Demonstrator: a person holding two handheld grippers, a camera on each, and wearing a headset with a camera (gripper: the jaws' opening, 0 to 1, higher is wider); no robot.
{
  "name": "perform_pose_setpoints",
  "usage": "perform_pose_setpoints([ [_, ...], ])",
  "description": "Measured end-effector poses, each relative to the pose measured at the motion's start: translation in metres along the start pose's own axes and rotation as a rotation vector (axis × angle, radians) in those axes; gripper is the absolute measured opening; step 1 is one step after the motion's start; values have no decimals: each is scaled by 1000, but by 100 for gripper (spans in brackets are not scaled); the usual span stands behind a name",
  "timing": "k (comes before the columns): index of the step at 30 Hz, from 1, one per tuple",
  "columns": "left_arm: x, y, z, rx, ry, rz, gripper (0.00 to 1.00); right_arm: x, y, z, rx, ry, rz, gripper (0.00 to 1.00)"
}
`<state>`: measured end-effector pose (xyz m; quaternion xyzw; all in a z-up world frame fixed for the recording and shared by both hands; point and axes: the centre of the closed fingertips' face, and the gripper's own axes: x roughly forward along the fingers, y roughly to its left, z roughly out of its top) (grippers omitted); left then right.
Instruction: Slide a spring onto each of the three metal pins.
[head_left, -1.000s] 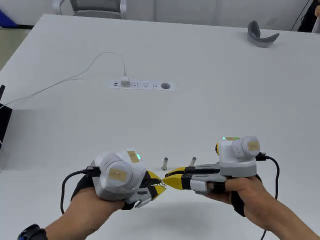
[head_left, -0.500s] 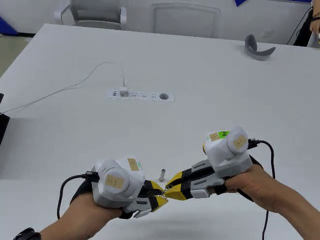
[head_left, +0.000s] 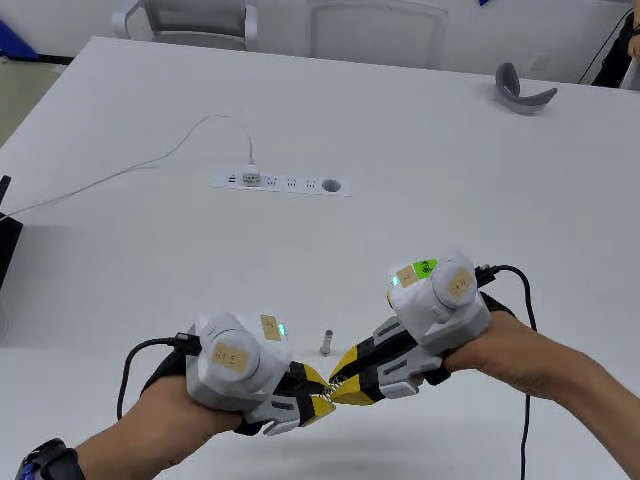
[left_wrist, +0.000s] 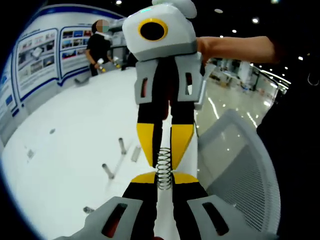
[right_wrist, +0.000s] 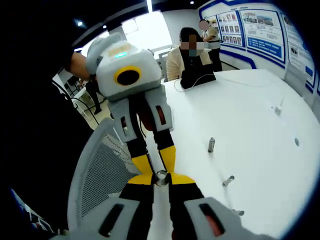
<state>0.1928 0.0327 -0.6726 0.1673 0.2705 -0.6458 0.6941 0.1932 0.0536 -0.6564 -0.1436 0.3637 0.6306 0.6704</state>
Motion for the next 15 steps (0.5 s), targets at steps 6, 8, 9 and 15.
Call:
perform_pose_setpoints([
  [6, 3, -3, -1, 19, 15, -14, 10, 2, 2, -6, -16, 29, 6, 12],
  [8, 5, -4, -2, 17, 15, -15, 10, 1, 2, -8, -11, 27, 1, 12],
  [9, 5, -4, -1, 15, 13, -15, 10, 1, 2, -8, -8, 24, -2, 12],
  [15, 10, -7, 1, 3, -11, -29, 11, -4, 3, -14, 20, 10, -25, 12],
])
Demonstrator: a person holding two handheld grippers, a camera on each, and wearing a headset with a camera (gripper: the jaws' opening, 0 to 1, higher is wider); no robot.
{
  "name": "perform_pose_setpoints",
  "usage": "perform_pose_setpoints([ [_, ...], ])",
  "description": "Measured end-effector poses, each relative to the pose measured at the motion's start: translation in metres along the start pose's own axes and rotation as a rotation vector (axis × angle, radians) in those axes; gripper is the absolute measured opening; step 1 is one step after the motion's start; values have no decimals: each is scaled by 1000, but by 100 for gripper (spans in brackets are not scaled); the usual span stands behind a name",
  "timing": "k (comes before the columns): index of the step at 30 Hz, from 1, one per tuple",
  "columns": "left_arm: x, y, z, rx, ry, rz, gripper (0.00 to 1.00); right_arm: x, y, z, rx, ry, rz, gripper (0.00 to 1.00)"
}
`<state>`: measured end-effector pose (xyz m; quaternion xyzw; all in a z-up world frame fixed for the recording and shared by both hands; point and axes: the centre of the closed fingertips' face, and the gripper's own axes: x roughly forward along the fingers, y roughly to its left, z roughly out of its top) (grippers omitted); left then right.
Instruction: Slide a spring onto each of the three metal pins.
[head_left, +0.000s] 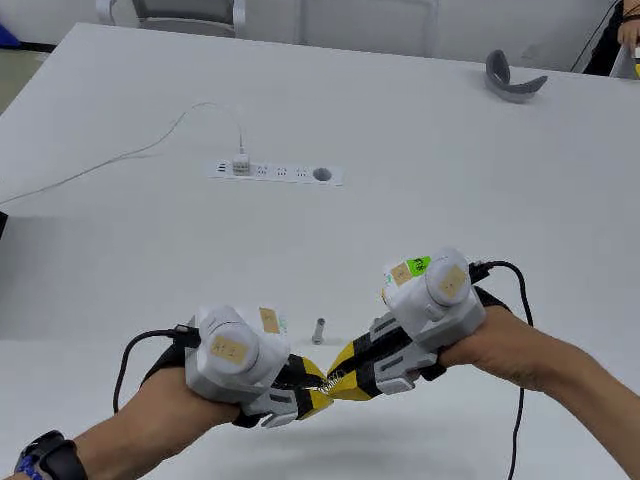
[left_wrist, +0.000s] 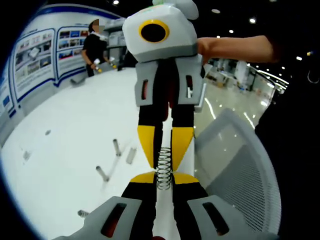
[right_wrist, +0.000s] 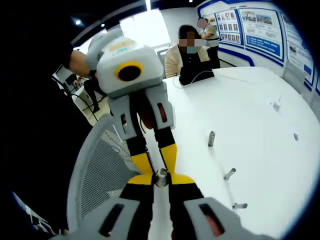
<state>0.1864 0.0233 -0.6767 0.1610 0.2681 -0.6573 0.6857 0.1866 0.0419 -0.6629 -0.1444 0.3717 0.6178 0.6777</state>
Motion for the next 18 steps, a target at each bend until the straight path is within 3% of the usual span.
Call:
perform_pose_setpoints([
  [9, 10, -2, 6, -5, -29, -6, 19, -13, 0, -16, 64, -18, -60, 12],
  [18, 7, 9, -2, -55, -44, 29, 26, -29, -7, -35, 126, -28, -128, 12],
])
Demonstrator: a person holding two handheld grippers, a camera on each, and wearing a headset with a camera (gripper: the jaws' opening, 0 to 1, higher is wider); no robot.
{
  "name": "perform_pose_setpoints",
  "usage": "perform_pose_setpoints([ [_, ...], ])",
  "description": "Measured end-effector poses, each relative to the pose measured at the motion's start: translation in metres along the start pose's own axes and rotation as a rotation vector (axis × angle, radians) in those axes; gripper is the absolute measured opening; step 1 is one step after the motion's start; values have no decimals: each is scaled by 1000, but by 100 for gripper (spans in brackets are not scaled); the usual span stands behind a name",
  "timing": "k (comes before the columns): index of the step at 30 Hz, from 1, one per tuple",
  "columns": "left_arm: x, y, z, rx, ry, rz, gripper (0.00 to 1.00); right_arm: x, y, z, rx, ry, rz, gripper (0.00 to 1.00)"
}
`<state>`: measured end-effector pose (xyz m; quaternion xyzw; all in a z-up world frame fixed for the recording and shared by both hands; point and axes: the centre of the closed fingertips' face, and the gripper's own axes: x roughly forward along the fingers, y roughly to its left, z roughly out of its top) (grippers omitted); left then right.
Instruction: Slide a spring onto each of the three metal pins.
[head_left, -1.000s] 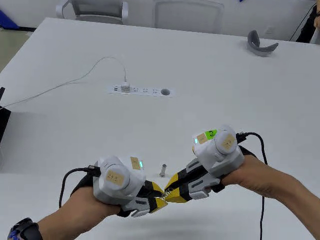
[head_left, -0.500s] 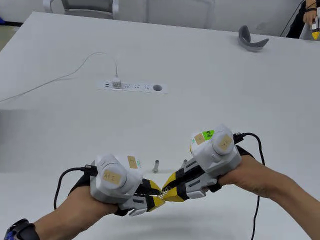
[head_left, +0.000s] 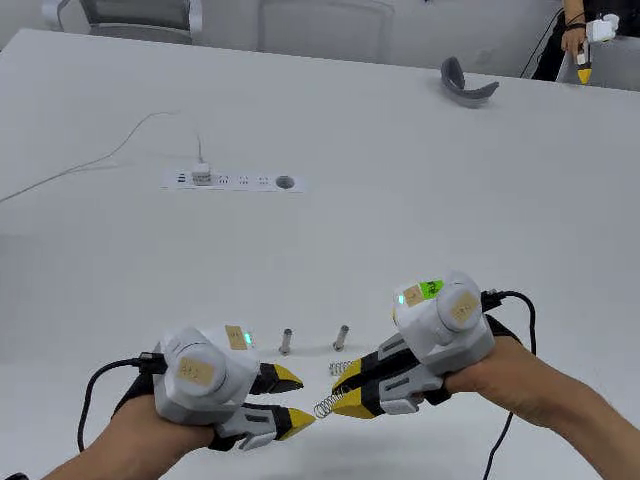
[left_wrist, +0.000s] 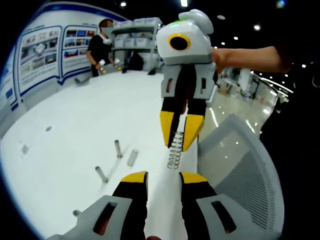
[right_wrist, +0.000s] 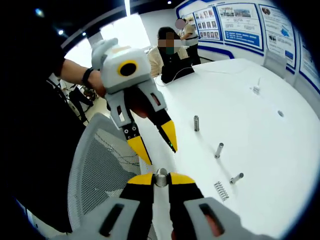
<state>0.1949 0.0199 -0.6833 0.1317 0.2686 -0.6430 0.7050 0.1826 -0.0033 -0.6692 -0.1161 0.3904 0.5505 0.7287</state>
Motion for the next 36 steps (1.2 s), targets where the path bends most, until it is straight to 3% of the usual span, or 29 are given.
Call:
perform_pose_setpoints([
  [5, -8, 8, -5, -26, -9, 39, 29, -5, -9, -9, 22, 10, -46, 12],
  [13, -22, 24, -15, -73, -17, 110, 33, -7, -16, -16, 44, 11, -73, 12],
  [30, -54, 57, -41, -170, -14, 260, 48, 3, -47, -20, 42, 71, -137, 12],
  [36, -67, 65, -51, -207, -16, 299, 53, 10, -58, -12, 19, 97, -141, 12],
])
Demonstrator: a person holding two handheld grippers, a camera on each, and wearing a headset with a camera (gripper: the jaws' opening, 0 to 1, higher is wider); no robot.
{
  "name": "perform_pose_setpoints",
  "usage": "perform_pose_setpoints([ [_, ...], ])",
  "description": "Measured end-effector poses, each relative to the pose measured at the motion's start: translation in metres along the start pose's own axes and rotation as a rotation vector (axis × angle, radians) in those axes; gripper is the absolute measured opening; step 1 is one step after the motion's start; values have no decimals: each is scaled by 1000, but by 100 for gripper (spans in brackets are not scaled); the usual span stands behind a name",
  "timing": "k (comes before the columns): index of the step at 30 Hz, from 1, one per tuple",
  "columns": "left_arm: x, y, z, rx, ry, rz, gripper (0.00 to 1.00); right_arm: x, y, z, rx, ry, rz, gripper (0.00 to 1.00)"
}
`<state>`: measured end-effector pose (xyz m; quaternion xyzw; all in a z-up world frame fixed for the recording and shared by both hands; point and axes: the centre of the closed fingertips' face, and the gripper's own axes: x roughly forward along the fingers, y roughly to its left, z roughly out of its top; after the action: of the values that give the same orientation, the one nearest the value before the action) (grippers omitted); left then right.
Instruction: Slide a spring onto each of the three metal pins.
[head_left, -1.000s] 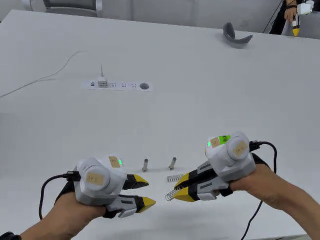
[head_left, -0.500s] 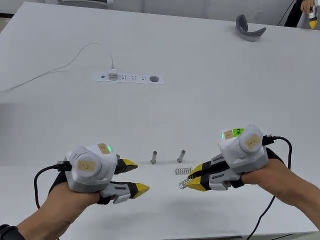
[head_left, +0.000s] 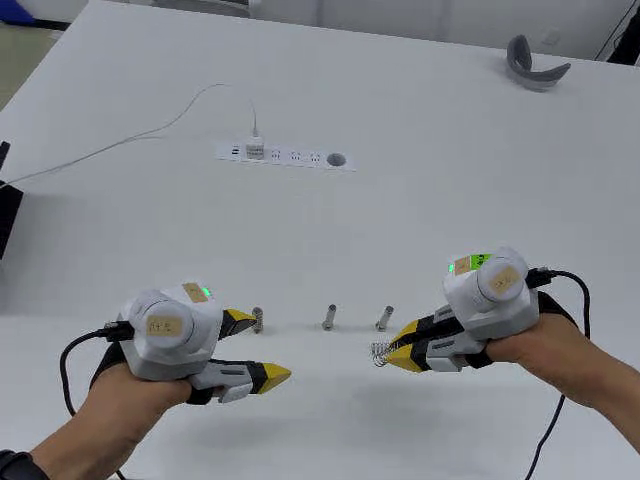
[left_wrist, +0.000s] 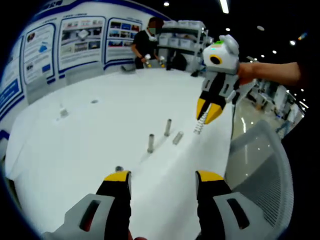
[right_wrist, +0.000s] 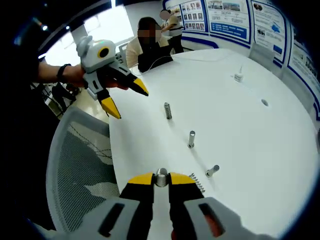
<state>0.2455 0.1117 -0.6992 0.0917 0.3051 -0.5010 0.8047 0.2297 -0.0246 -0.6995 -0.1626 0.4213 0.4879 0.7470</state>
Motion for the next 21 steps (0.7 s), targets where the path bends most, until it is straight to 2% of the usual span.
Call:
perform_pose_setpoints([
  [9, -11, 12, -10, -38, 6, 41, 58, 11, -18, 17, -49, 28, -10, 12],
  [21, -20, 15, -20, -66, 22, 59, 64, 27, -39, 30, -108, 62, -23, 12],
])
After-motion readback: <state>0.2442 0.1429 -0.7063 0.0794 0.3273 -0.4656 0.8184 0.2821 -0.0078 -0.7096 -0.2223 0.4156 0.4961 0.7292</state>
